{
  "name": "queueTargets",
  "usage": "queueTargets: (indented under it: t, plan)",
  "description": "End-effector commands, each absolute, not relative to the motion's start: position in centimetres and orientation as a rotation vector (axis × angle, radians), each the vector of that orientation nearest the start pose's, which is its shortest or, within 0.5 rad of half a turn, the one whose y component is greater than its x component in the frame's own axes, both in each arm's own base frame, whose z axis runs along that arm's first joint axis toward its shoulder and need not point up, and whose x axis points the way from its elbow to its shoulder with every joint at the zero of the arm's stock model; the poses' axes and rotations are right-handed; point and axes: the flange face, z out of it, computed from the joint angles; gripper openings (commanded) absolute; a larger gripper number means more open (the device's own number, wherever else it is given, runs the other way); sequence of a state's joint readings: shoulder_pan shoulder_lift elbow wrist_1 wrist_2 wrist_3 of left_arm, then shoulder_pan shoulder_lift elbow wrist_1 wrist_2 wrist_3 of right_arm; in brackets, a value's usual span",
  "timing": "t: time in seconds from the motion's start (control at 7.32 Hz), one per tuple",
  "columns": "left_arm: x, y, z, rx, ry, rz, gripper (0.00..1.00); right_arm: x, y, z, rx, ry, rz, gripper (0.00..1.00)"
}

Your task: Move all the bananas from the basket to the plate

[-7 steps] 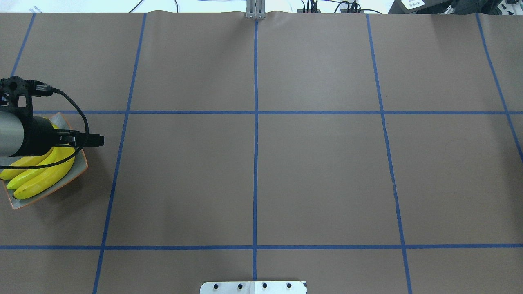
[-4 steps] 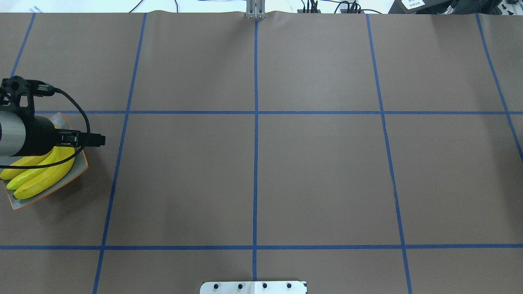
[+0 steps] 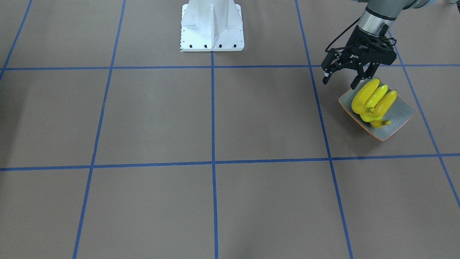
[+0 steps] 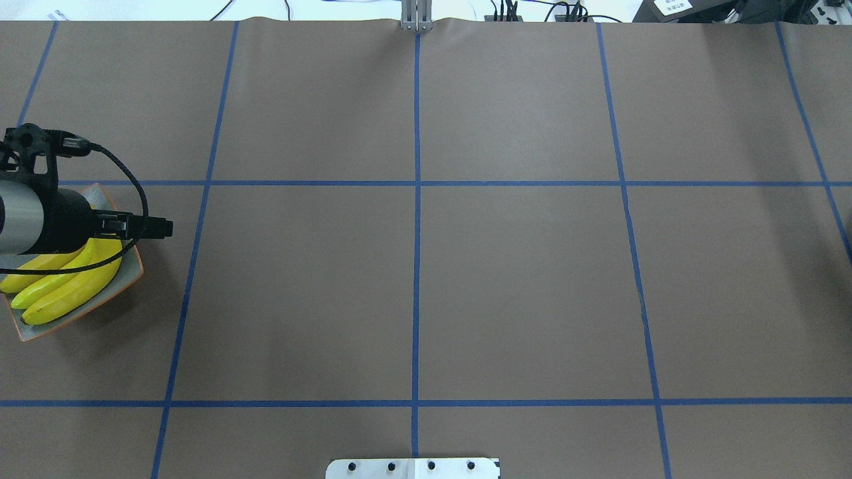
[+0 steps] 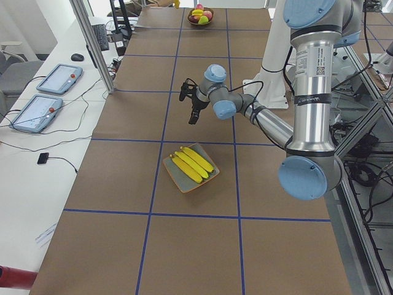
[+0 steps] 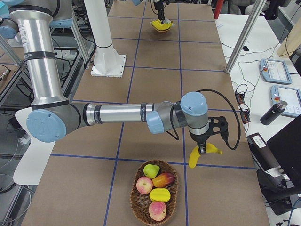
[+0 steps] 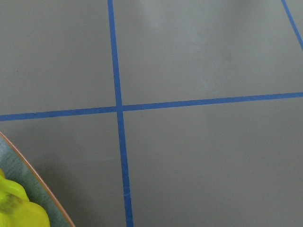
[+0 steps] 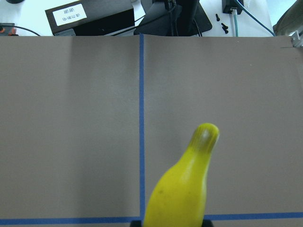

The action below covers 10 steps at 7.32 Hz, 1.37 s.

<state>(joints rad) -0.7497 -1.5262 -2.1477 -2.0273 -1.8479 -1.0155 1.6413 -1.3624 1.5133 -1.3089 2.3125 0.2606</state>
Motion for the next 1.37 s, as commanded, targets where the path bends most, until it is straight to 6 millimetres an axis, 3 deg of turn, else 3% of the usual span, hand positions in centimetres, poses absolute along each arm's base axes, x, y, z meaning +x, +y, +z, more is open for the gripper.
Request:
queueTargets:
  t: [0.0,0.14,0.27,0.82,1.09,1.23]
  plan:
    - [26.0,-38.7,35.6,0.395,0.938,-0.039,1.0,9.3,-61.8,49.1,0.317,-0.844,0.151,0.0]
    - [25.9,-38.6,35.5,0.398,0.941,-0.038,1.0,7.0,-62.6,45.9,0.299,-0.893,0.126,0.0]
    - [26.0,-38.7,35.4,0.398,0.943,-0.04,1.0,3.4,-62.9,42.1,0.289,-0.928,0.142,0.0]
    - [26.2,-38.8,34.7,0.39,0.964,-0.068,1.0,-8.6,-60.2,29.1,0.231,-1.072,0.199,0.0]
    - [27.2,-39.6,31.4,0.42,1.027,-0.08,1.0,-13.1,-58.9,23.9,0.207,-1.133,0.182,0.0]
    - [27.8,-40.2,28.1,0.441,1.09,-0.099,1.0,-15.7,-58.2,21.7,0.201,-1.157,0.142,0.0]
